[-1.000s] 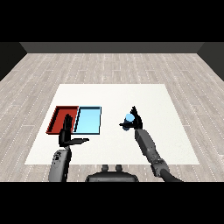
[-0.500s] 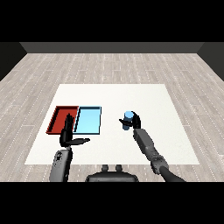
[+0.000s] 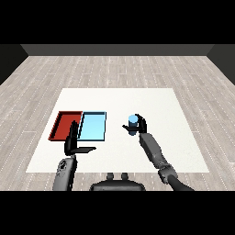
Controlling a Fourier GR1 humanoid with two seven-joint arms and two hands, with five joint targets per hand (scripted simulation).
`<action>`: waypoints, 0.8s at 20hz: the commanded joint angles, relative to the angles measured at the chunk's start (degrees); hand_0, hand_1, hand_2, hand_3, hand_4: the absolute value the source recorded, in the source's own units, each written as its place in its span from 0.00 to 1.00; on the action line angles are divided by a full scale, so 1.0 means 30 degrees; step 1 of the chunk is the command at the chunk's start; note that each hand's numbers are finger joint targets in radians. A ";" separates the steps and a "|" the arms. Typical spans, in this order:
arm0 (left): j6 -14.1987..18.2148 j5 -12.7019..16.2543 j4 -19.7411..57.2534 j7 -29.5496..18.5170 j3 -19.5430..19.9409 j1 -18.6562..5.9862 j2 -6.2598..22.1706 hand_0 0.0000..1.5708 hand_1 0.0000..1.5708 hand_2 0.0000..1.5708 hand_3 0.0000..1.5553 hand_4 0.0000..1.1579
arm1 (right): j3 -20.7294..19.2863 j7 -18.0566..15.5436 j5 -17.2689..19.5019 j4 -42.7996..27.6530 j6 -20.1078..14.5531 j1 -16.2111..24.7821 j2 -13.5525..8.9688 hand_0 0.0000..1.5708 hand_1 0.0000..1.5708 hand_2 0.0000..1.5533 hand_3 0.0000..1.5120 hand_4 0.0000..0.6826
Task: Pick the blue can and put it in the blue box
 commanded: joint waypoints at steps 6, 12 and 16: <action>-0.0565 -0.0269 0.1764 -0.0268 -0.0038 -0.1421 0.0410 0.00 0.00 0.00 0.00 0.00 | 0.2016 0.1534 0.0427 -0.3950 -0.1203 -0.0037 0.0213 0.93 0.93 0.95 0.90 0.75; 0.1333 -0.0305 -0.0478 0.1642 -0.3531 -0.0481 -0.0553 0.00 0.00 0.00 0.00 0.00 | 0.1979 0.1335 0.0150 -0.4202 -0.0987 -0.0761 0.0219 0.92 0.92 0.95 0.90 0.78; 0.1566 0.0493 -0.0134 0.1597 -0.4148 -0.1195 -0.0563 0.00 0.00 0.00 0.00 0.00 | 0.2678 0.2260 0.0817 -0.6980 -0.0705 0.1184 -0.0064 0.92 0.92 0.95 0.89 0.81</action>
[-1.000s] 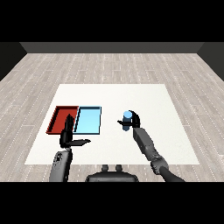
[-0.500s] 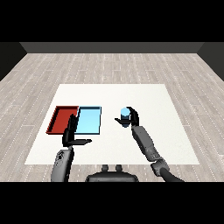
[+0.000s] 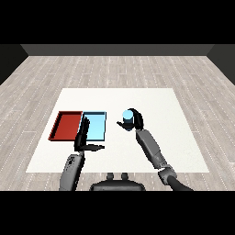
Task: Pick the blue can and put it in the blue box
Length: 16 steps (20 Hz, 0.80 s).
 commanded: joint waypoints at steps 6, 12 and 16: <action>-0.0436 0.0412 -0.2316 0.1734 -0.1141 0.0984 0.0137 0.00 0.00 0.00 0.00 0.00 | 0.0569 0.1904 0.0771 -0.6423 0.1088 0.4478 -0.1050 0.92 0.92 0.94 0.89 0.82; 0.1376 0.1675 0.0642 0.1884 -0.1891 -0.2252 -0.0117 0.00 0.00 0.00 0.00 0.00 | -0.0155 0.1807 0.1339 -0.5920 0.2039 0.3571 -0.0892 0.93 0.93 0.94 0.91 0.83; 0.1877 0.2235 0.2193 0.0416 -0.2964 -0.2830 -0.0116 0.00 0.00 0.00 0.00 0.00 | -0.0310 0.2800 0.1924 -0.6958 0.1991 0.3577 -0.0828 0.92 0.92 0.95 0.91 0.81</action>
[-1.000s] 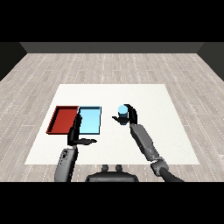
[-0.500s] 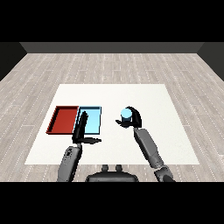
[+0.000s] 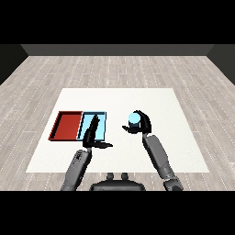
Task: Pick the blue can and put it in the blue box
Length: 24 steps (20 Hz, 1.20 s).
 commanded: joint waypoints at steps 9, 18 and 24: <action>0.1838 0.0547 0.2759 -0.0785 -0.2328 -0.2361 -0.0038 0.00 0.00 0.00 0.00 0.00 | 0.1289 0.0036 0.0406 -0.1340 -0.0002 0.0693 0.0986 0.92 0.92 0.95 0.91 0.80; 0.3457 0.2491 0.4621 -0.1203 -0.4309 -0.3289 -0.0038 0.00 0.00 0.00 0.00 0.00 | 0.2680 0.1533 -0.0217 -0.2474 -0.1215 -0.0043 0.0995 0.91 0.91 0.94 0.91 0.82; 0.4007 0.4754 0.7744 -0.2438 -0.4725 -0.5688 -0.0038 0.00 0.00 0.00 0.00 0.00 | 0.2748 -0.0790 -0.1503 0.0925 -0.0917 -0.1223 0.0996 0.92 0.92 0.94 0.91 0.81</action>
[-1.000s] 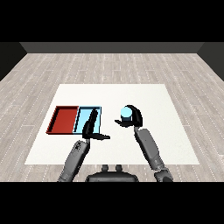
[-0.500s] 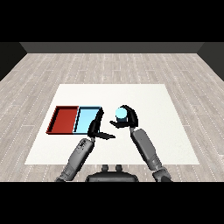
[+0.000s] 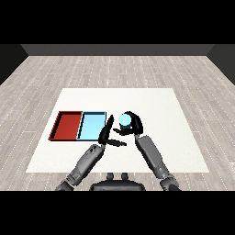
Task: Pick the blue can and put it in the blue box
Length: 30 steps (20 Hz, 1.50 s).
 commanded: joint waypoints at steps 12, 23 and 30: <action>0.0011 0.0834 0.0348 0.0008 -0.0539 0.0078 0.0076 0.00 0.00 0.00 0.00 0.00 | 0.1802 -0.0229 -0.0504 -0.0827 -0.1059 0.0262 0.0006 0.91 0.91 0.94 0.91 0.82; 0.1370 0.2479 0.3001 0.0050 -0.1476 -0.2727 0.0002 0.00 0.00 0.00 0.00 0.00 | 0.4261 -0.0004 -0.1456 -0.1673 -0.2809 0.0345 0.0006 0.91 0.91 0.94 0.91 0.81; 0.1675 0.2484 0.1962 0.0661 -0.1417 -0.3094 0.0000 0.00 0.00 0.00 0.00 0.00 | 0.2272 -0.0104 -0.1153 -0.0599 -0.0487 0.0052 0.0007 0.92 0.92 0.94 0.91 0.76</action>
